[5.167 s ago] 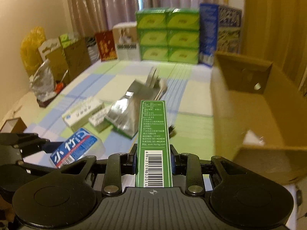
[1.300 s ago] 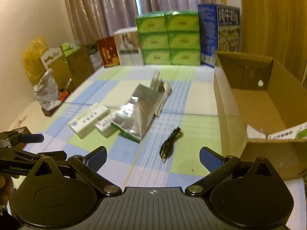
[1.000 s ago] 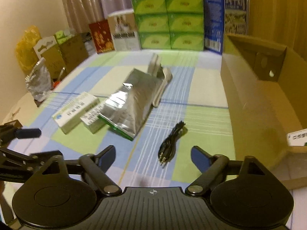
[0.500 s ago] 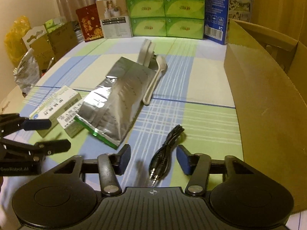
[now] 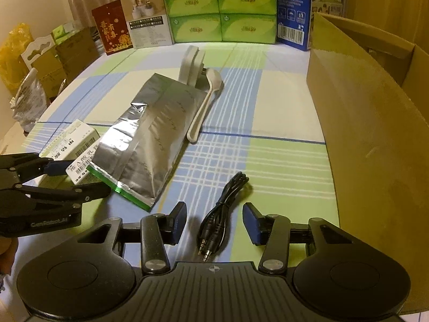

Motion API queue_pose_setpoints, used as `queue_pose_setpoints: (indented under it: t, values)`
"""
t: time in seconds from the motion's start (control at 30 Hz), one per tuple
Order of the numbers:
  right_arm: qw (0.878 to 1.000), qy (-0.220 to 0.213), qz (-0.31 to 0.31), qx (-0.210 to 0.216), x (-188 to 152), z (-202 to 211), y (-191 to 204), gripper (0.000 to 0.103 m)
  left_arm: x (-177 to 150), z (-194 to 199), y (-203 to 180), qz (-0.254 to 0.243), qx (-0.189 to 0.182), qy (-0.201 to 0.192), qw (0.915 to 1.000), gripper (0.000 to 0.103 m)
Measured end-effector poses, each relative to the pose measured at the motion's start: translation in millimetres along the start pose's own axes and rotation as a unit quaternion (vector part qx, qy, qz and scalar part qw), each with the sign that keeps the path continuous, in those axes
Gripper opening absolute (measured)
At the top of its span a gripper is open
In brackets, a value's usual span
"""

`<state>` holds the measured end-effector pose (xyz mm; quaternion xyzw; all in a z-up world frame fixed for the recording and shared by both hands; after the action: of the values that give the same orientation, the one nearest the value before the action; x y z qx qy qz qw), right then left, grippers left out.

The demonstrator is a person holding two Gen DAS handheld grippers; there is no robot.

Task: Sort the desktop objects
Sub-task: 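Grasp the white-green ointment box with the left gripper while the right gripper grasps the black cable, then lift and carry the ointment box and black cable over the cardboard box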

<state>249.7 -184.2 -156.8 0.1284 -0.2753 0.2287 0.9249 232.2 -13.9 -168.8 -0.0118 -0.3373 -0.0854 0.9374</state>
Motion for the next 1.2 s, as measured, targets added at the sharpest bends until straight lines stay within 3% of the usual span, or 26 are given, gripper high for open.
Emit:
queue_pose_setpoints:
  t: [0.3,0.5,0.77,1.13,1.2]
  values:
    - [1.000,0.015,0.006,-0.006,-1,-9,1,0.020,1,1,-1,0.004,0.004,0.006,1.0000,0.033]
    - [1.000,0.018,0.003,-0.004,-6,-5,1,0.019,-6,10,-4,0.020,0.008,0.016,0.9996,0.033]
    - [1.000,0.017,0.007,0.020,-33,24,14,0.018,-46,51,-19,0.035,0.012,0.033,0.9988,0.033]
    - [0.999,0.005,0.017,0.031,-85,69,21,0.019,-92,112,-62,0.034,-0.001,0.015,0.9993,0.033]
    - [0.999,-0.001,0.020,0.028,-84,70,20,0.022,-93,113,-65,0.035,-0.005,0.014,0.9993,0.038]
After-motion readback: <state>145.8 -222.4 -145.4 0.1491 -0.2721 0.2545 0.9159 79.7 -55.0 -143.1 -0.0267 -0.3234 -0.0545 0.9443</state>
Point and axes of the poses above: each gripper's, at about its wrist camera, not at the fingertips, and z roughly against the way its jaws point, y to its left, x to its top, the point moved 6 cm from there along -z, roughly the way its jaws point, and after that the axes turned 3 degrees about y, right-handed, at the moved point
